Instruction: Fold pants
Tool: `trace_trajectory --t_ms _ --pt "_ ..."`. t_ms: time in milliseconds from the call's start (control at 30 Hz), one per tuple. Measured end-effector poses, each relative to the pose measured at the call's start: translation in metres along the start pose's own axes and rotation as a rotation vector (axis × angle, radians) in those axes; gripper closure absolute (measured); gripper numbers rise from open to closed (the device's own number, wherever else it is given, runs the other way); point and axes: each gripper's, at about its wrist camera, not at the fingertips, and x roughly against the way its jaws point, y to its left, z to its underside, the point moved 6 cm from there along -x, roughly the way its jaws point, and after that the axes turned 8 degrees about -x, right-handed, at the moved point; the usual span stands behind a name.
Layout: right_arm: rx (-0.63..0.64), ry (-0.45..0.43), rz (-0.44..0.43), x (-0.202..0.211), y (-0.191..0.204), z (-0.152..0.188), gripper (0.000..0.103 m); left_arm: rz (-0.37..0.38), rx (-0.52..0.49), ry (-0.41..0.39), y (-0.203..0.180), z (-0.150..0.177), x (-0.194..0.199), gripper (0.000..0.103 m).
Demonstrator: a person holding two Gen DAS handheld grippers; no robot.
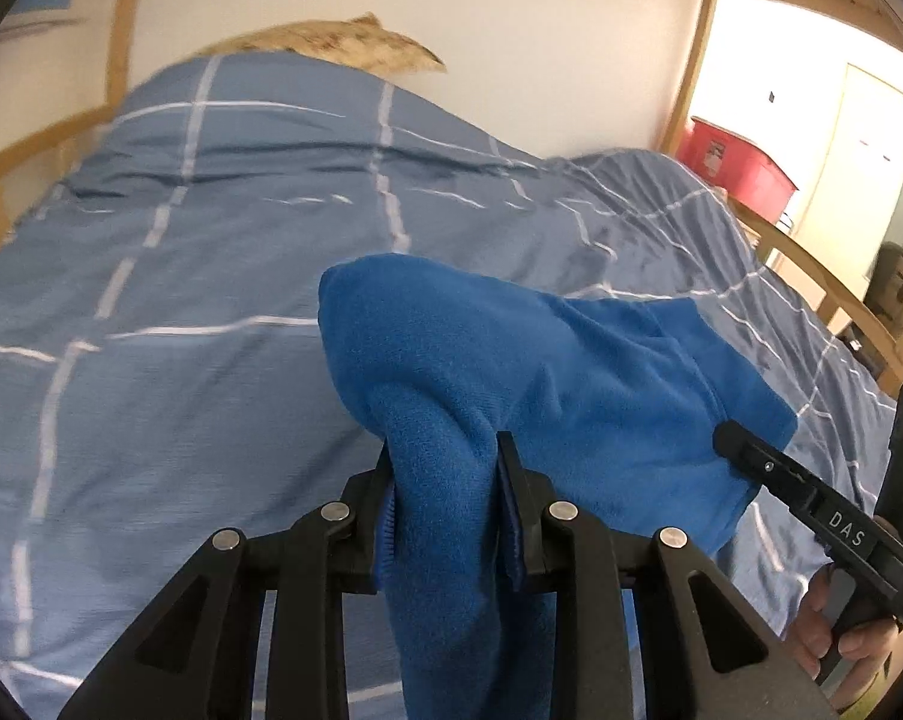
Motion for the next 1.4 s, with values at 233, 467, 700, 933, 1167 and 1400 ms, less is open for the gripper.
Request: trace_trajectory --t_ms 233,467,700,933,1167,1400 --pt "0.071 0.067 -0.089 -0.021 0.092 0.035 0.071 -0.13 -0.038 -0.009 0.083 0.016 0.051 0.075" --pt "0.099 0.111 -0.109 -0.062 0.16 0.075 0.071 -0.196 -0.035 0.017 0.156 0.029 0.057 0.075" --pt "0.102 0.152 -0.132 -0.104 0.218 0.117 0.071 -0.245 -0.043 0.07 0.235 0.047 0.055 0.075" --pt "0.109 0.221 -0.093 -0.126 0.237 0.155 0.07 -0.201 -0.024 0.185 0.278 0.084 0.039 0.072" --pt "0.182 0.259 -0.017 -0.122 0.238 0.169 0.053 -0.371 -0.047 0.235 0.29 0.102 0.059 0.044" --pt "0.202 0.238 0.02 -0.111 0.232 0.164 0.043 -0.4 -0.006 0.19 0.274 0.118 0.107 0.041"
